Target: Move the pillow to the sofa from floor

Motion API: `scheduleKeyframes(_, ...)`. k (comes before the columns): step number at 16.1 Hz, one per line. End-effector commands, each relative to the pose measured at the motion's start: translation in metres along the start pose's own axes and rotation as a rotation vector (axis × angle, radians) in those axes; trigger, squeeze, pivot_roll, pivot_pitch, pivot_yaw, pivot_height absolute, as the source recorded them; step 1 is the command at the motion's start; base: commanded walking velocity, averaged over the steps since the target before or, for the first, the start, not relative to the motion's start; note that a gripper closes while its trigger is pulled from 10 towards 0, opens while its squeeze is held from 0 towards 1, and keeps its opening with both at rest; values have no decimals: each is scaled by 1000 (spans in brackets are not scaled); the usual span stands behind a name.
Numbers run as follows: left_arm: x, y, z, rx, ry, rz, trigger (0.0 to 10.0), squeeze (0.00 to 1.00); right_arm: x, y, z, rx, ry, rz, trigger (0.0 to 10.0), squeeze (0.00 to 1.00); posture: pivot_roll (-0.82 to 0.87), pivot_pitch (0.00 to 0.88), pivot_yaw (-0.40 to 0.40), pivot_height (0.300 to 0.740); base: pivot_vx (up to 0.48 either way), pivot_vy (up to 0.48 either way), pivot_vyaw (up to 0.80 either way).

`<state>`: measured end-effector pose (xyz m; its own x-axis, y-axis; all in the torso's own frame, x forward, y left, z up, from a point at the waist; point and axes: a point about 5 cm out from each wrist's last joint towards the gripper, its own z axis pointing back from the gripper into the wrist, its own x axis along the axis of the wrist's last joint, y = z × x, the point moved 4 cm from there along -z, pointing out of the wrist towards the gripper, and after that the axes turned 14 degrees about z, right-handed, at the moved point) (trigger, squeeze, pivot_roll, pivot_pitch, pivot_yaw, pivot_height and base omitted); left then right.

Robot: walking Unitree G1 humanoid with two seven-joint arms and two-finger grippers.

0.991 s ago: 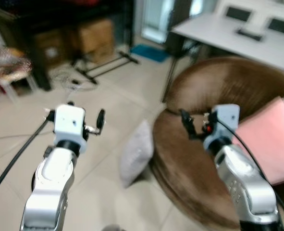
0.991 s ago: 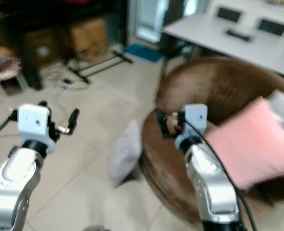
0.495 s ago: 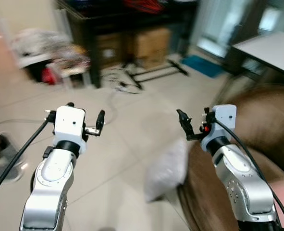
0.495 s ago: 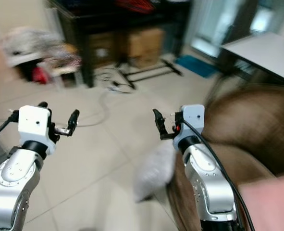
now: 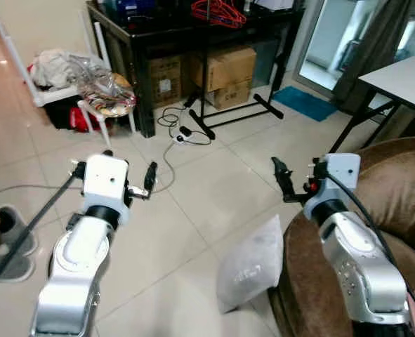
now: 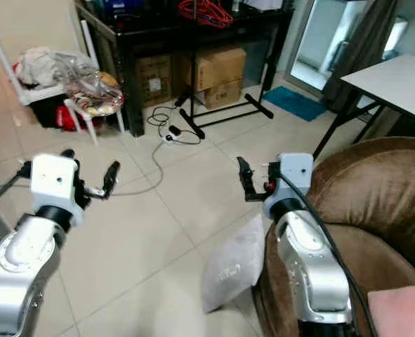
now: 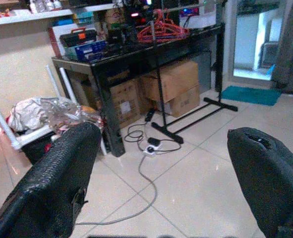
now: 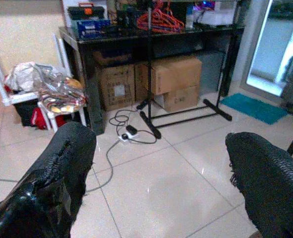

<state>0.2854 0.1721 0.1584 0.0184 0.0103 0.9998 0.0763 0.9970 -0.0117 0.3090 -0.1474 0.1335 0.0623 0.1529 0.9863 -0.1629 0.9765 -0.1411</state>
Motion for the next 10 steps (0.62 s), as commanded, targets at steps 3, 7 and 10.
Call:
scheduleKeyframes(3, 1, -3, -1, -16, 0, 5, 10000, 0, 2, -1, 0, -7, -2, 13, 10000, 0, 114, 0, -49, 740, 286, 0, -533)
scheduleKeyframes(7, 1, -3, -1, -19, 1, 4, 10000, 0, 1, -1, 0, -5, -6, 28, 10000, 0, 114, 0, -49, 740, 288, 0, 0)
scheduleKeyframes(10, 1, -4, -1, -25, 3, 4, 10000, 0, 1, 1, 0, 3, -7, 28, 10000, 0, 116, 0, -48, 740, 287, 0, 0)
